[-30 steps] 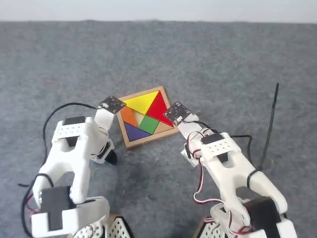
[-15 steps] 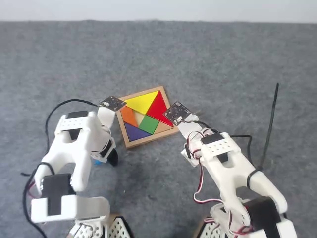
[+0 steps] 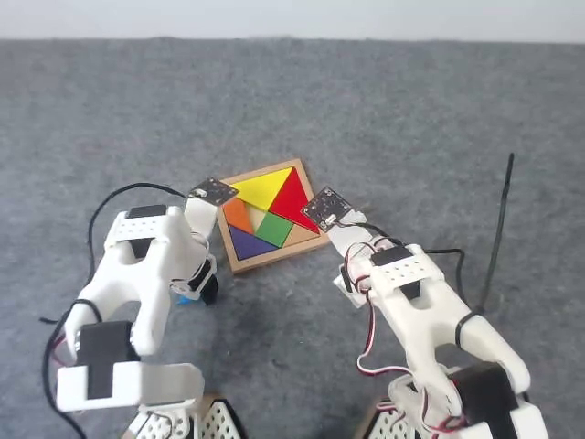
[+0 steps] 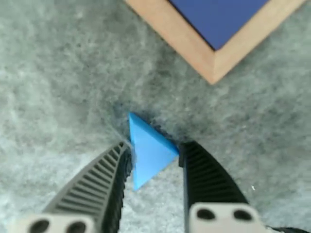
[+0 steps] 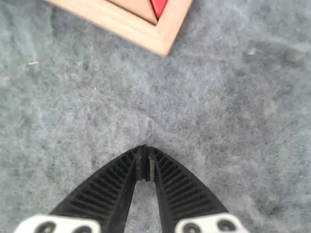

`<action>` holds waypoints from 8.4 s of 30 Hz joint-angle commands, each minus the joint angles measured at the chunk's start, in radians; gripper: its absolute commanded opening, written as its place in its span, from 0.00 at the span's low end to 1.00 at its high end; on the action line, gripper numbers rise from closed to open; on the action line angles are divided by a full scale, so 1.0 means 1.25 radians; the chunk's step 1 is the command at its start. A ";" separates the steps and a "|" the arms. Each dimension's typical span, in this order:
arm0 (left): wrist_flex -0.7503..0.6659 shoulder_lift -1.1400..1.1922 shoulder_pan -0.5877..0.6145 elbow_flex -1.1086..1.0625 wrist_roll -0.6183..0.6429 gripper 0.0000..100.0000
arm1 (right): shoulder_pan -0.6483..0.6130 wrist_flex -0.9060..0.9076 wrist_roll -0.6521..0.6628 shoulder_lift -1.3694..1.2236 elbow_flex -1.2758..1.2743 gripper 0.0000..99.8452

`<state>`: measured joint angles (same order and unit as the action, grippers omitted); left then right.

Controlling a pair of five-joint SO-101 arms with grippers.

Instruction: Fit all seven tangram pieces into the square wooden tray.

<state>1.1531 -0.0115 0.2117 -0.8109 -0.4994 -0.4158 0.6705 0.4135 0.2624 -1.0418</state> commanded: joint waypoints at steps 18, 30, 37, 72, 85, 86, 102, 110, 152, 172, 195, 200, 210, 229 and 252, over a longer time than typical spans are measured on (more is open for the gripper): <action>0.010 0.018 0.000 0.007 0.009 0.02 | -0.026 -0.010 -0.002 0.012 -0.004 0.01; 0.004 -0.150 -0.096 -0.117 0.014 0.01 | -0.026 -0.010 -0.002 0.012 -0.004 0.01; 0.009 -0.133 -0.086 -0.123 0.010 0.01 | -0.026 -0.010 -0.002 0.012 -0.004 0.01; 0.002 -0.026 -0.288 0.354 0.432 0.01 | -0.026 -0.010 -0.002 0.012 -0.004 0.01; -0.109 0.190 -0.352 0.452 0.718 0.02 | -0.026 -0.010 -0.002 0.012 -0.004 0.01; -0.123 0.209 -0.347 0.452 0.736 0.02 | -0.026 -0.010 -0.002 0.012 -0.004 0.01; -0.137 0.243 -0.307 0.463 0.770 0.14 | -0.026 -0.010 -0.002 0.012 -0.004 0.01; -0.080 0.243 -0.293 0.501 0.740 0.16 | -0.026 -0.010 -0.002 0.012 -0.004 0.01; -0.036 0.266 -0.288 0.598 0.663 0.04 | -0.026 -0.010 -0.002 0.012 -0.004 0.01; -0.007 0.231 -0.271 0.589 0.660 0.03 | -0.026 -0.010 -0.002 0.012 -0.004 0.01; -0.097 0.173 -0.331 0.375 0.536 0.03 | -0.026 -0.010 -0.002 0.012 -0.004 0.01; -0.069 0.226 -0.296 0.440 0.549 0.03 | -0.026 -0.010 -0.002 0.012 -0.004 0.01; -0.097 -0.002 -0.312 0.322 0.549 0.02 | -0.026 -0.010 -0.002 0.012 -0.004 0.01; -0.167 -0.614 -0.075 -0.126 0.298 0.02 | -0.053 0.060 -0.002 0.021 -0.007 0.01; -0.361 -1.192 0.029 -0.703 0.179 0.02 | 0.101 0.166 -0.002 1.156 -0.469 0.01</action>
<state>0.6713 -1.3802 0.2440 -1.6901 -0.2677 -0.2777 0.8838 0.4135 1.3963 -1.5190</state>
